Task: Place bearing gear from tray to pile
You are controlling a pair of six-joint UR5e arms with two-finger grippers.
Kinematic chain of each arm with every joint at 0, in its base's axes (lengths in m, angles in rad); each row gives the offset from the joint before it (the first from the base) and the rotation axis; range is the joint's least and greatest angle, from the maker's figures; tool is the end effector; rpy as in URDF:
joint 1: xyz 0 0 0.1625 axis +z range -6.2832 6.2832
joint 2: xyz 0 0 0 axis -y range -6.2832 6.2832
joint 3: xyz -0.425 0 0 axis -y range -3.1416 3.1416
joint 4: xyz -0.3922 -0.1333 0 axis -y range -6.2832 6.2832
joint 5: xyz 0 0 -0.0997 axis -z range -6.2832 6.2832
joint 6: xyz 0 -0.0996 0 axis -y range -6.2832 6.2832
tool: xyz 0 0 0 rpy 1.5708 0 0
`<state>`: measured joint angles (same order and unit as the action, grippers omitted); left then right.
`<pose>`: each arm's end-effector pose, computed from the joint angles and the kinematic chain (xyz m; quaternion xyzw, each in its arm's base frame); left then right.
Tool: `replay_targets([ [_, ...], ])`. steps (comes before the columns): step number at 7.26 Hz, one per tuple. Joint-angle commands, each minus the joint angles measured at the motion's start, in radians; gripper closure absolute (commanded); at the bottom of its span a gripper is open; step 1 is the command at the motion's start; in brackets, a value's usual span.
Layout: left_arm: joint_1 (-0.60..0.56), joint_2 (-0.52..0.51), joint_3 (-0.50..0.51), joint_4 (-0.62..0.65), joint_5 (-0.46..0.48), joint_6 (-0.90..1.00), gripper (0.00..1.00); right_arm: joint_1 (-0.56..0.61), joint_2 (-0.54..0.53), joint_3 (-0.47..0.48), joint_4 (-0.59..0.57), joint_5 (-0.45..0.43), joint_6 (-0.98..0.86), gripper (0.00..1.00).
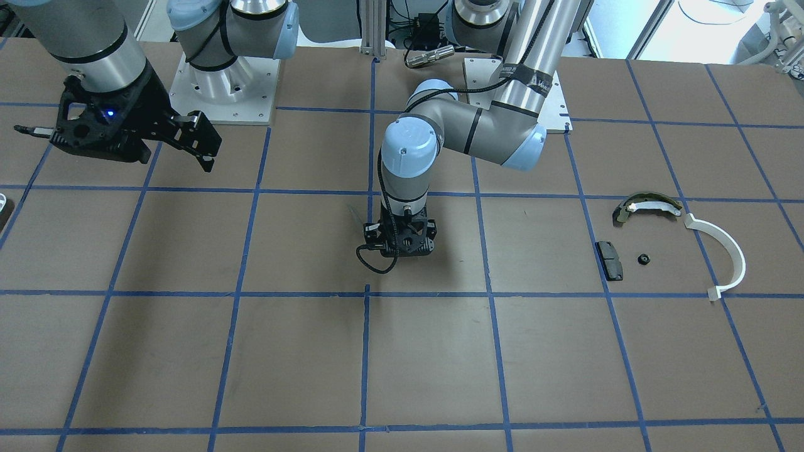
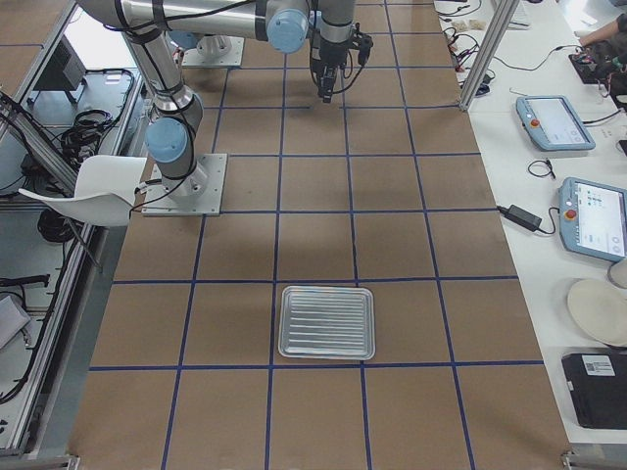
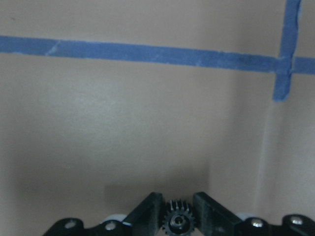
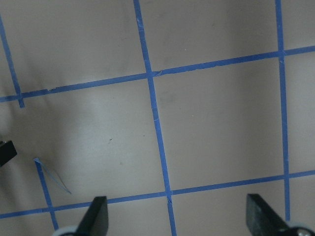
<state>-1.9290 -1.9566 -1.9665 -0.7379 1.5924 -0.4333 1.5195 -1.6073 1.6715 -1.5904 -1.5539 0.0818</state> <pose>-0.3132 -0.4626 0.1857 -0.0378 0.9989 -0.0279 0.0001 0.1107 -0.4773 0.4581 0.0667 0.9975 0.0224 0.0081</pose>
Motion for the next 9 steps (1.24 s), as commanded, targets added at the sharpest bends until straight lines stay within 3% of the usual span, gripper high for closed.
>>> replay_targets([
  [1, 0.085, 0.037, 0.056, -0.152, 0.067, 0.069, 0.93, 0.047, 0.000, -0.002, 0.000, -0.005, -0.005, 0.00],
  [5, 0.581, 0.079, 0.054, -0.337, 0.116, 0.616, 1.00, 0.037, -0.010, -0.001, 0.006, -0.006, -0.014, 0.00],
  [6, 0.673, 0.084, 0.055, -0.337, 0.156, 0.737, 1.00, 0.038, -0.011, -0.001, 0.006, -0.006, -0.014, 0.00],
  [9, 0.926, 0.052, 0.072, -0.298, 0.152, 1.029, 1.00, 0.039, -0.011, 0.001, 0.020, -0.008, -0.014, 0.00],
])
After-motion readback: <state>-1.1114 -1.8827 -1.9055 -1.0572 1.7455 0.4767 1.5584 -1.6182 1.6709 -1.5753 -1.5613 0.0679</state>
